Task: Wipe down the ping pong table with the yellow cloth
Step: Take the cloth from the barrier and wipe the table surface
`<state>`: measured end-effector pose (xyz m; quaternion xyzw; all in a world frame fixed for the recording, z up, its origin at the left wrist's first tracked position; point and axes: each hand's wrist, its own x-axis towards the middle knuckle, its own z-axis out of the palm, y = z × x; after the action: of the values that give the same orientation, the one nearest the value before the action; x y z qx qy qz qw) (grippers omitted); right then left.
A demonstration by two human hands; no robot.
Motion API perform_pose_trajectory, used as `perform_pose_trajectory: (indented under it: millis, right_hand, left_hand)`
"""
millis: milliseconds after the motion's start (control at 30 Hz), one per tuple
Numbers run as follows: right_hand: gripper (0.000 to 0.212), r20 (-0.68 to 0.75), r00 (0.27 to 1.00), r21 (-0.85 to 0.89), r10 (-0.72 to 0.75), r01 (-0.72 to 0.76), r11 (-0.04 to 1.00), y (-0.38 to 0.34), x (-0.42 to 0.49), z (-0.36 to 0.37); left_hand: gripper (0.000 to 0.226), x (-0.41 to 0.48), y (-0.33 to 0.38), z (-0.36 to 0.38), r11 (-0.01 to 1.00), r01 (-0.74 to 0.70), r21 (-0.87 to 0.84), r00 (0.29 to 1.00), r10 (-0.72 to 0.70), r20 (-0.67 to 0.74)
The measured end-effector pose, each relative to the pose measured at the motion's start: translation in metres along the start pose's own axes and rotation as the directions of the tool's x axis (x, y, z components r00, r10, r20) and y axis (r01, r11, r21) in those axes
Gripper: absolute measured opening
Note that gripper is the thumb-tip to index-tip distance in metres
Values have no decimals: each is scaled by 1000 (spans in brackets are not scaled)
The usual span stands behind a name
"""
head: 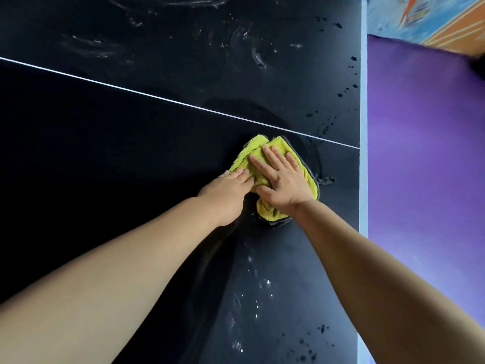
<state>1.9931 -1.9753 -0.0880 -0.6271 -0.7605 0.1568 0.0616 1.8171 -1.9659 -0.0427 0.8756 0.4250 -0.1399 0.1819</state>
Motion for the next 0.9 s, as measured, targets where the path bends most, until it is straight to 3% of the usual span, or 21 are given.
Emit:
perform_pose_trajectory:
  millis: [400, 733, 900]
  right_hand:
    - [74, 23, 992, -40, -123, 124, 992, -126, -155, 55]
    - [79, 94, 966, -70, -242, 249, 966, -258, -287, 107]
    - [80, 126, 942, -62, -310, 319, 946, -306, -334, 125]
  left_hand:
    - [67, -203, 20, 85, 995, 4, -98, 1000, -5, -5]
    - [68, -395, 36, 160, 981, 100, -164, 995, -99, 17]
    - [75, -466, 45, 187, 970, 179, -162, 982, -166, 93]
